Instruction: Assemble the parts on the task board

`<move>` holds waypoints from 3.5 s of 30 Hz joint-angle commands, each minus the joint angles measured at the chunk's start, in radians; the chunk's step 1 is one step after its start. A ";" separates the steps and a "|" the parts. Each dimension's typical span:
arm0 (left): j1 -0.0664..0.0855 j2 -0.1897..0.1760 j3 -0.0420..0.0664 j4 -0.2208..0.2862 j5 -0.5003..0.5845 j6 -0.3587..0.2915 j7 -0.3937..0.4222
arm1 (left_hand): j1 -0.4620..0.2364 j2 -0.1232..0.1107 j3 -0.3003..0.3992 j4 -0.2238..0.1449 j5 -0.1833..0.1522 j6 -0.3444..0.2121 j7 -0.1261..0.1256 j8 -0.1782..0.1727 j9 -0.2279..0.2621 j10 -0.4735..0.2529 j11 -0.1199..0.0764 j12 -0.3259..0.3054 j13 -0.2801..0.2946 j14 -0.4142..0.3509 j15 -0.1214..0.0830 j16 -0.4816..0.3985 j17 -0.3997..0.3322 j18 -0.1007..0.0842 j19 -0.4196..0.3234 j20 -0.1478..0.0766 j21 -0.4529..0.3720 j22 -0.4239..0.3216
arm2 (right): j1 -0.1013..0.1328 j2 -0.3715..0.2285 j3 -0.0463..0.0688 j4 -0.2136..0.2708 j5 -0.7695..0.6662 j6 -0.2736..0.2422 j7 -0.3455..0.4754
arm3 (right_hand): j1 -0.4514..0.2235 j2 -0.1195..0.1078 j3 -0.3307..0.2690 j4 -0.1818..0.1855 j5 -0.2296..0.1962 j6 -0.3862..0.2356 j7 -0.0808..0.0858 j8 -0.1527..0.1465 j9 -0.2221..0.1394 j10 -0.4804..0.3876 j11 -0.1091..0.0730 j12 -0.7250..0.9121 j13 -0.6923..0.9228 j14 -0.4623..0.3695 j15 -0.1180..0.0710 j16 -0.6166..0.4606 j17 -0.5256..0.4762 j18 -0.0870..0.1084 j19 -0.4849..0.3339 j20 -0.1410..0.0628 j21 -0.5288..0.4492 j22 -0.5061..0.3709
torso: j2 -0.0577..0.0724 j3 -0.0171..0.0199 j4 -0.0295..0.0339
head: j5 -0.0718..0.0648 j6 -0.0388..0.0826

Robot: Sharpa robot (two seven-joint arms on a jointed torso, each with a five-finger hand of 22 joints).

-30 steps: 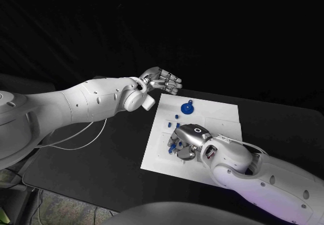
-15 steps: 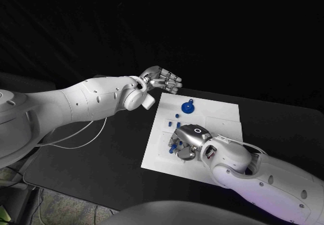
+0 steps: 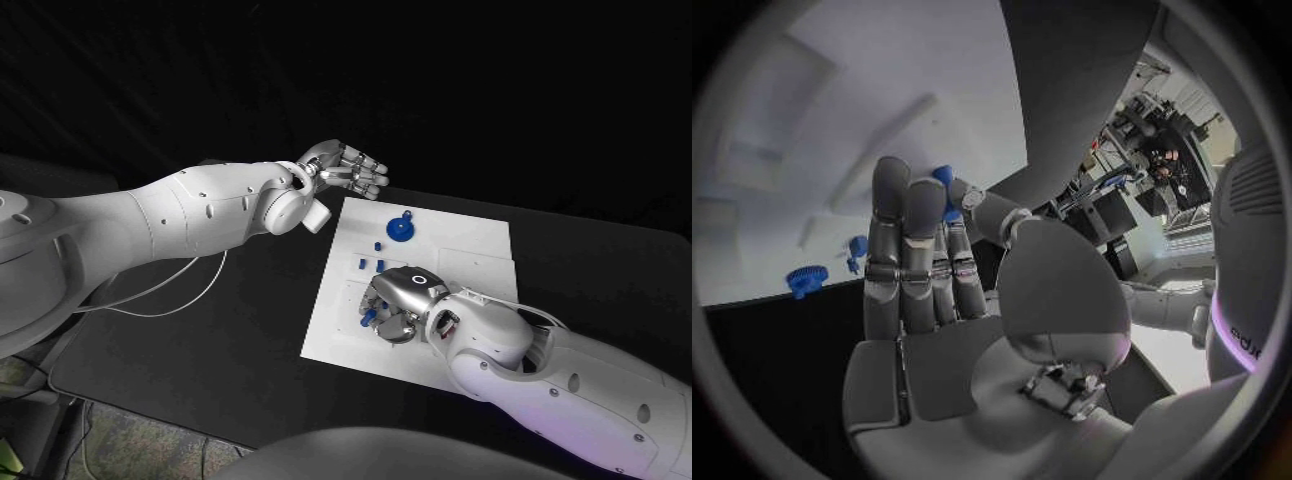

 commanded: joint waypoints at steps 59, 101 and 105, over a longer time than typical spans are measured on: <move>0.000 -0.003 0.001 0.001 0.006 0.036 -0.011 | -0.010 0.000 -0.011 0.012 -0.005 -0.008 0.008 -0.001 0.000 -0.008 0.004 -0.003 0.000 -0.010 0.000 -0.003 0.003 0.000 -0.003 0.003 0.006 -0.012 | -0.010 -0.032 -0.014 0.042 0.084 -0.226 0.001 | 0.089 -0.122 -0.480 0.195 0.101 -0.243 0.011 0.003 -0.007 -0.286 0.053 0.021 -0.002 -0.013 0.044 -0.003 -0.029 0.069 0.040 0.054 -0.066 -0.157 | 0.000 -0.0004 0.0012 | -0.021 0.008; -0.018 -0.041 0.001 0.003 -0.009 0.020 0.020 | -0.156 -0.120 -0.140 0.162 -0.014 -0.046 -0.020 -0.003 0.001 0.036 -0.018 -0.005 0.001 -0.009 -0.002 -0.002 -0.004 -0.030 -0.023 0.000 -0.021 -0.034 | 0.004 -0.471 0.173 0.111 0.765 0.209 -0.263 | -0.076 0.002 -0.457 0.219 0.002 -0.087 -0.039 0.002 0.368 -0.039 -0.089 0.867 1.025 -0.006 -0.040 0.159 0.476 -0.035 0.023 -0.035 0.057 -0.058 | -0.034 -0.0037 -0.0340 | -0.161 0.035; -0.018 -0.045 0.000 0.009 -0.008 0.016 0.015 | -0.143 -0.128 -0.134 0.220 -0.013 -0.049 -0.012 -0.002 0.000 0.029 -0.005 -0.005 0.001 -0.007 0.000 -0.002 -0.012 -0.038 -0.033 0.001 -0.033 -0.041 | 0.003 -0.465 0.167 0.110 0.764 0.238 -0.327 | -0.106 -0.003 -0.434 0.246 0.013 -0.098 -0.036 0.003 0.361 -0.035 -0.088 0.865 1.038 -0.002 -0.038 0.172 0.510 -0.033 0.023 -0.033 0.060 -0.044 | -0.037 -0.0062 -0.0346 | -0.156 0.030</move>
